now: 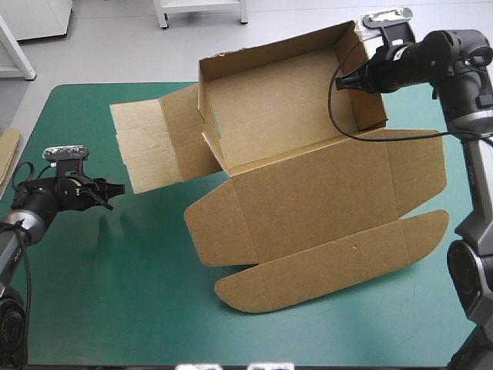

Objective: Fold the box

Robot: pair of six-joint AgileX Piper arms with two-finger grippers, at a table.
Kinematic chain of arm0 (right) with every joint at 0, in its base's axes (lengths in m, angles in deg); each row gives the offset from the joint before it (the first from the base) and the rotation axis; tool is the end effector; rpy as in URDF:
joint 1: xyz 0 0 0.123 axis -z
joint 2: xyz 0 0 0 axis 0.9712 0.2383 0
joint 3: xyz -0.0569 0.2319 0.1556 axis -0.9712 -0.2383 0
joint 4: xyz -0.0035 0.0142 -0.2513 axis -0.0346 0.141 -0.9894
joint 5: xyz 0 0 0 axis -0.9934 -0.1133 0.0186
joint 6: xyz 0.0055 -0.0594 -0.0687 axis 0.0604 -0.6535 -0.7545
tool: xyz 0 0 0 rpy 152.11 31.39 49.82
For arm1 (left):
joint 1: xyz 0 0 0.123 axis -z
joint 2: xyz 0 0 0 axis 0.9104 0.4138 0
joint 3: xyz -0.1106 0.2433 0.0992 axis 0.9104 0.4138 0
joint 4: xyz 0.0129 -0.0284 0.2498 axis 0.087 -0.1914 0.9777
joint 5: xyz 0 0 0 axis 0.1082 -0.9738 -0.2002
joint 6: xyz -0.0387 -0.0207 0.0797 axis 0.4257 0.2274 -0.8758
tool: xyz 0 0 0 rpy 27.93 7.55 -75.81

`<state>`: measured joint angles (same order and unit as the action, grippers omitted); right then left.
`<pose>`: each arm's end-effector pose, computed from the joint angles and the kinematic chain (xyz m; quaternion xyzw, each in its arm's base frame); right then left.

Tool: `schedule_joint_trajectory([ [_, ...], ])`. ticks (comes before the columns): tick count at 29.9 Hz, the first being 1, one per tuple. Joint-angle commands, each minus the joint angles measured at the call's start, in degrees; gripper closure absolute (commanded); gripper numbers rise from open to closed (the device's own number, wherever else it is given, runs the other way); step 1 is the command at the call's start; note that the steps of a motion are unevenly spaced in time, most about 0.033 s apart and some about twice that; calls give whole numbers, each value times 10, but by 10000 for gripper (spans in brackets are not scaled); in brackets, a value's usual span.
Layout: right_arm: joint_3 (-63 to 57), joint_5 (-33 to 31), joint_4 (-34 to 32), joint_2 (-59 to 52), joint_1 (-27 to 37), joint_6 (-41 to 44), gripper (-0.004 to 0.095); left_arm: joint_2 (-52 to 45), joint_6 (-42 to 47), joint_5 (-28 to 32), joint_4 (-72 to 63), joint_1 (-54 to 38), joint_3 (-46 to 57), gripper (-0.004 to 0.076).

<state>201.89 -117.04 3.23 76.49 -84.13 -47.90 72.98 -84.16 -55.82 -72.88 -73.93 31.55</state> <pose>0.3714 0.0673 0.4671 -0.1354 0.8948 0.0890 0.4160 0.3033 0.0442 0.2429 -0.0492 0.9445 0.0282 0.3235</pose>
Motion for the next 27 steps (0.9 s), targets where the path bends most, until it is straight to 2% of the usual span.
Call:
schedule_joint_trajectory([
  [1,25,28,56,-54,16,-10,927,13,-12,41,-38,-1,-14,374],
  [5,25,5,135,-72,36,-37,927,44,-91,61,-176,-1,-14,374],
  [7,25,-4,140,-73,36,-38,927,51,-174,64,-288,-1,-14,374],
  [9,25,-11,140,-73,36,-38,927,52,-303,51,-446,-1,-14,374],
  [12,24,-16,140,-65,36,-38,927,52,-517,1,-693,-1,-14,374],
  [15,24,-23,139,-55,36,-38,926,52,-662,-95,-877,-1,-14,374],
  [18,15,-20,125,-46,36,-39,926,52,-717,-184,-972,-1,-16,374],
  [27,-45,4,83,-44,36,-47,927,52,-713,-367,-1037,-1,-39,374],
])
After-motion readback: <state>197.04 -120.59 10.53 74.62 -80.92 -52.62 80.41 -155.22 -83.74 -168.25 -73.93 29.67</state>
